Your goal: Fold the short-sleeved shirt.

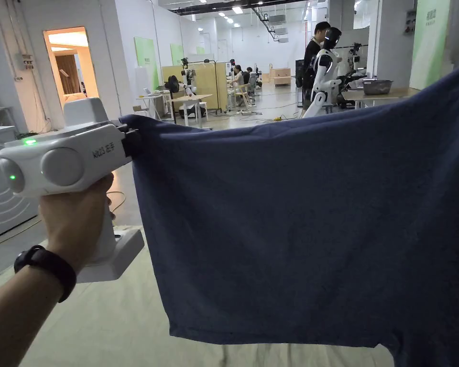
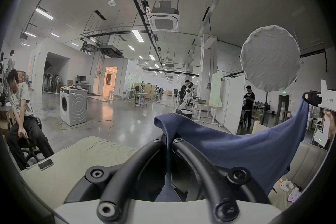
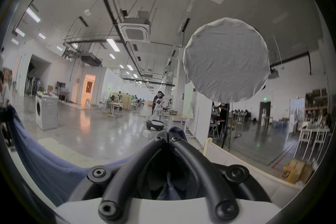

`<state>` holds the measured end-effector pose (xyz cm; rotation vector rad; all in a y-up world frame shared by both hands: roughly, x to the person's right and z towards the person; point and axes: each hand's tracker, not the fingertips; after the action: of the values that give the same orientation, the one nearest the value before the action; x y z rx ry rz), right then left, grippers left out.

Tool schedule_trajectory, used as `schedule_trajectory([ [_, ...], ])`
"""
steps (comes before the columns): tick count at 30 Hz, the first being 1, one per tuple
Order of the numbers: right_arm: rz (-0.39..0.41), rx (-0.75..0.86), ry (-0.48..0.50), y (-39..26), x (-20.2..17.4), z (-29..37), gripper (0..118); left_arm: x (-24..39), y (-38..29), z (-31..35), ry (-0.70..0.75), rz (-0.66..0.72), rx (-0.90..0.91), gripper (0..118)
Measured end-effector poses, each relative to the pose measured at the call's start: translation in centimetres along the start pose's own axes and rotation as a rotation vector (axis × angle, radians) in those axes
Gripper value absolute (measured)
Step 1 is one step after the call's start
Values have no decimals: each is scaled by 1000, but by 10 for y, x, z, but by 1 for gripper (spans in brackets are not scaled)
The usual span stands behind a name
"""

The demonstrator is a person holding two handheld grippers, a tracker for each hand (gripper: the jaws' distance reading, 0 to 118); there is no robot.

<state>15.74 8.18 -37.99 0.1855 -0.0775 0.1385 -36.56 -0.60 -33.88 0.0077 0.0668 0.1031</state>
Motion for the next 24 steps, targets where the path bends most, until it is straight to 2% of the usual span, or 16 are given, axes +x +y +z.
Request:
schedule_trajectory([
  [6,-25,0,-24,0,-1,-38,1,-3,-8,-39,0,45,-14,4],
  [7,-59,-22,-5,-1,-1,-42,1,-3,-9,-42,6,45,-16,4],
  [9,-48,-11,-12,-1,-8,-35,1,-3,-17,-44,10,37,-24,4],
  [15,-57,-100,38,-62,-12,-28,1,-9,-74,-48,-15,30,-122,4],
  [18,-37,-174,82,-102,-11,-23,1,-11,-109,-40,-27,83,-158,4],
  [19,-19,-204,62,-112,-11,-20,1,-12,-121,-38,-32,104,-188,4],
  [21,-39,-249,95,-131,-11,-7,1,-14,-141,-31,-24,123,-209,5],
  [23,22,-216,98,-139,-10,7,1,-16,-157,-21,-31,134,-234,4],
  [24,-16,-243,111,-146,-8,12,1,-17,-162,-15,-31,137,-239,4],
])
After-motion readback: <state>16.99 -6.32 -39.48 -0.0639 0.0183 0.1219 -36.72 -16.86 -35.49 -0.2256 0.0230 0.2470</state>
